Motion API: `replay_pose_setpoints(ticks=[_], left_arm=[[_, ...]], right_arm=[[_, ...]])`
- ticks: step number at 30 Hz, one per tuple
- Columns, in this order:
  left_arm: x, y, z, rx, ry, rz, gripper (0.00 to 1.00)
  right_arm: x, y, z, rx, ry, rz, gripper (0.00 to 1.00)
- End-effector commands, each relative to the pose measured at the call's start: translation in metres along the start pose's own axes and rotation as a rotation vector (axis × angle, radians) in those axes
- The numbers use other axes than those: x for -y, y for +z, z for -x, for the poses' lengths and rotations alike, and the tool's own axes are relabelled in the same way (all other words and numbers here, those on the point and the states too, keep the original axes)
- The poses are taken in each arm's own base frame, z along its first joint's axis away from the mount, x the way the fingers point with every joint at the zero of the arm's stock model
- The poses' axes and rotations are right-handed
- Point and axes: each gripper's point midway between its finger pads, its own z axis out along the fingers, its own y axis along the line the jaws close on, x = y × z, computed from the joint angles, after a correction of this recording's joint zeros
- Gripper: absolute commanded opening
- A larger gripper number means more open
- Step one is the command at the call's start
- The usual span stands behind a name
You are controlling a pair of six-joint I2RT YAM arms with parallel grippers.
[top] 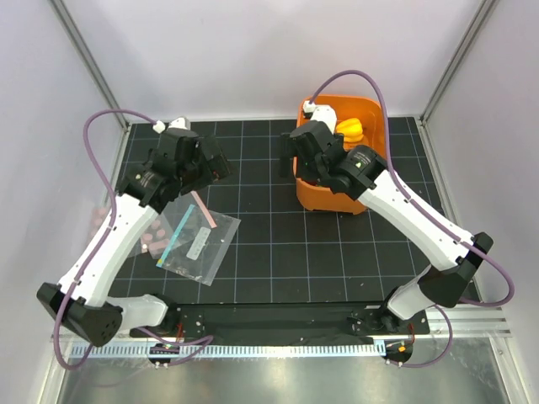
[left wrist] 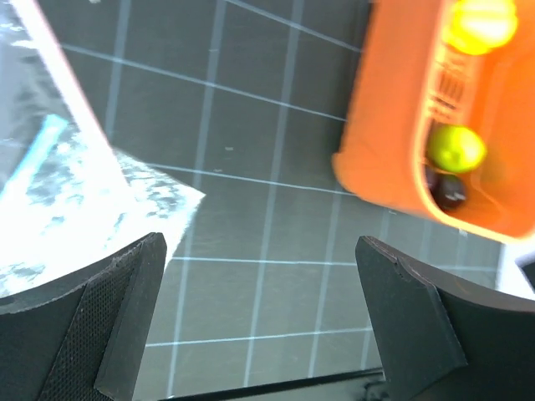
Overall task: Place the food in the zip-top bag and seal the zipper
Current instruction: Pick up the zipper food storage bag at the center of the board.
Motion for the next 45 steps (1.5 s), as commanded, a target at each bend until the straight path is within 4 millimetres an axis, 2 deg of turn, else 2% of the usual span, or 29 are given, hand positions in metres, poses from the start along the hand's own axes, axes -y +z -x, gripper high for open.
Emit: replay_pose_setpoints(ticks=[1,7,8,9,11,12,13,15,16,22,26,32,40,45], left_arm=[[-0.023,0.003,0.007,-0.008,0.038,0.138,1.00],[-0.050,0.040,0.018,-0.045,0.005,0.300,0.99],[-0.055,0.046,0.018,-0.058,-0.007,0.324,0.97],[-0.068,0.061,0.014,-0.099,-0.016,0.380,0.96],[-0.078,0.073,0.018,-0.117,-0.034,0.426,0.94],[-0.084,0.078,0.014,-0.144,-0.026,0.454,0.93],[-0.092,0.092,0.011,-0.166,-0.014,0.500,0.93],[-0.104,0.101,0.006,-0.207,0.017,0.553,0.93],[-0.114,0.114,-0.003,-0.245,0.032,0.597,0.93],[-0.140,0.147,-0.022,-0.333,0.070,0.685,0.93],[-0.167,0.170,-0.033,-0.398,0.039,0.735,0.90],[-0.182,0.178,-0.024,-0.394,0.056,0.780,0.89],[-0.194,0.194,-0.051,-0.436,0.020,0.763,0.86],[-0.201,0.201,-0.056,-0.412,-0.010,0.765,0.84]], right_arm=[[0.002,-0.002,0.011,0.042,-0.040,-0.014,1.00],[-0.002,0.000,-0.004,-0.011,-0.236,0.069,1.00],[-0.002,-0.003,-0.003,-0.005,-0.240,0.080,0.99],[-0.005,-0.004,-0.005,-0.009,-0.244,0.103,1.00],[-0.005,-0.005,-0.006,-0.003,-0.258,0.116,1.00],[-0.005,-0.007,-0.002,0.014,-0.256,0.124,0.99],[-0.003,-0.007,-0.002,0.019,-0.271,0.119,0.99],[0.000,-0.005,0.000,0.030,-0.292,0.103,0.99],[0.002,-0.004,0.003,0.037,-0.292,0.088,1.00],[0.013,-0.012,0.009,0.078,-0.300,0.060,1.00],[0.019,-0.014,0.007,0.084,-0.300,0.059,1.00],[0.020,-0.016,0.010,0.096,-0.287,0.067,1.00],[0.018,-0.016,0.010,0.099,-0.283,0.091,1.00],[0.016,-0.018,0.012,0.101,-0.291,0.101,1.00]])
